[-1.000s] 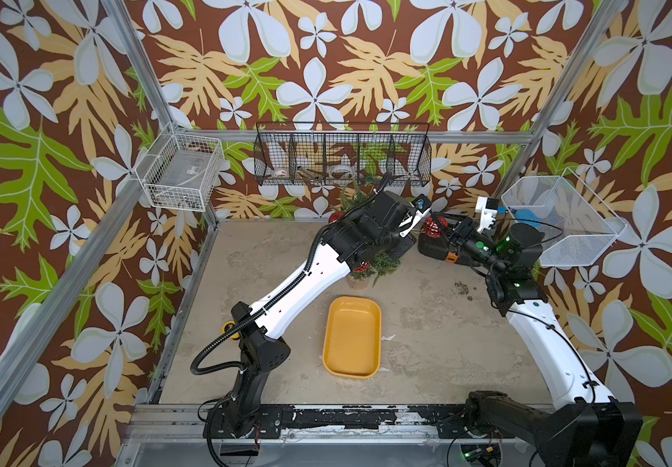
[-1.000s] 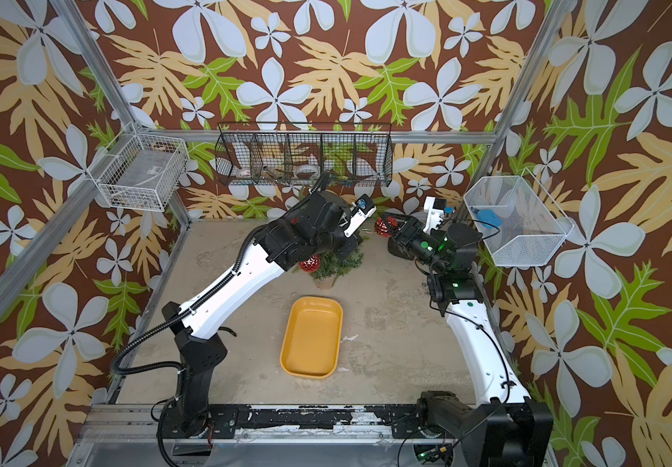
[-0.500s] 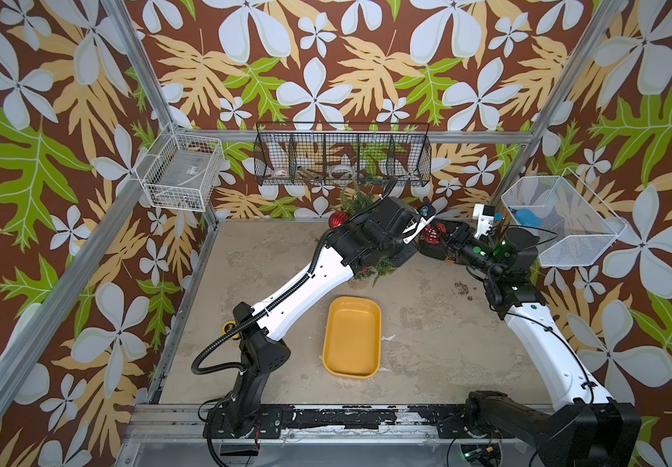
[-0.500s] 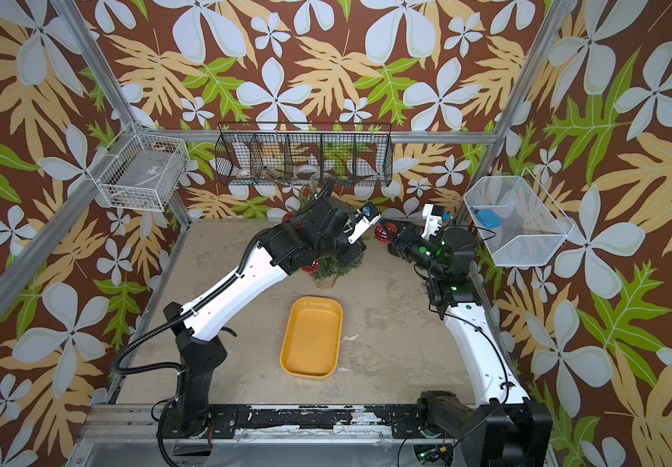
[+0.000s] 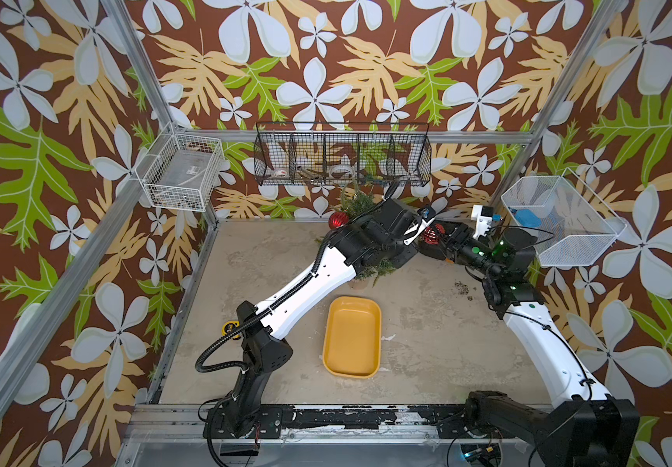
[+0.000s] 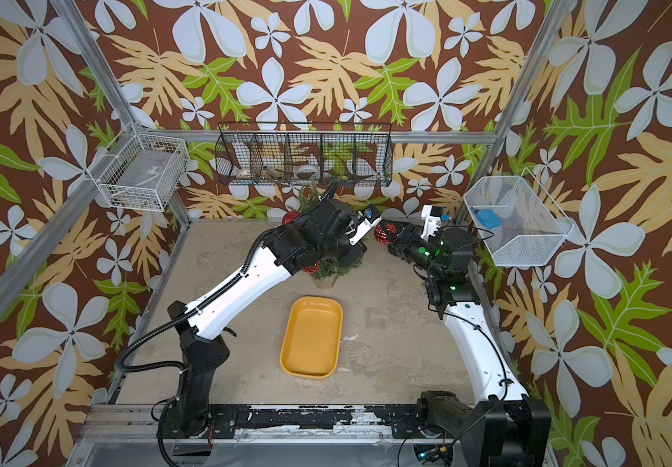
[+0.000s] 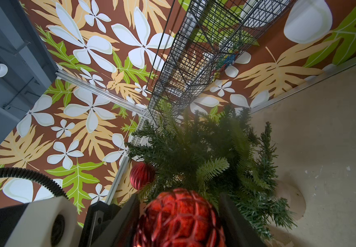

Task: Decorate the small christmas tree with ornaments
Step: Hang an ornament on the christmas tree.

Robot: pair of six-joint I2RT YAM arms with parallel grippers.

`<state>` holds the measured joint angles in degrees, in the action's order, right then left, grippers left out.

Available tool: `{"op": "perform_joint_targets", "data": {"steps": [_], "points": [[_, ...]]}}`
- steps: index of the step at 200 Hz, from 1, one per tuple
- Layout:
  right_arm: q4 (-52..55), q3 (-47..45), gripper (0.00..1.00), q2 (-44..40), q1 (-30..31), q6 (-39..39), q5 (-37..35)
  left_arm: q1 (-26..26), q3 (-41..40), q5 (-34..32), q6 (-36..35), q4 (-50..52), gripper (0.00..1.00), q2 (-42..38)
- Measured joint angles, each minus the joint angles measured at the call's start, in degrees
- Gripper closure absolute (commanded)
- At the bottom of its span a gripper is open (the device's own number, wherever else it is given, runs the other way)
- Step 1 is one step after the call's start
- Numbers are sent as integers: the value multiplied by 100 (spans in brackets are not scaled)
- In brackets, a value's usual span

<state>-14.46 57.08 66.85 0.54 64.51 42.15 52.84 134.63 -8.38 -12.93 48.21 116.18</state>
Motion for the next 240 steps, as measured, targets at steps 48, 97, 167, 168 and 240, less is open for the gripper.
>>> {"op": "perform_joint_targets", "data": {"steps": [48, 97, 167, 168, 240], "points": [[17, 114, 60, -138, 0, -4, 0, 11, -2, 96, 44, -7, 100, -120], [33, 20, 60, -129, 22, -4, -15, 13, -87, 118, 44, 17, 100, -122], [2, -4, 61, -55, 68, -2, -17, 13, -87, -46, 44, 13, 100, -74], [0, -4, 61, -52, 70, -2, -20, 13, -87, -52, 44, 13, 100, -74], [-50, 157, 60, -20, 127, 81, -17, 13, -76, -166, 44, 15, 100, -74]]}}
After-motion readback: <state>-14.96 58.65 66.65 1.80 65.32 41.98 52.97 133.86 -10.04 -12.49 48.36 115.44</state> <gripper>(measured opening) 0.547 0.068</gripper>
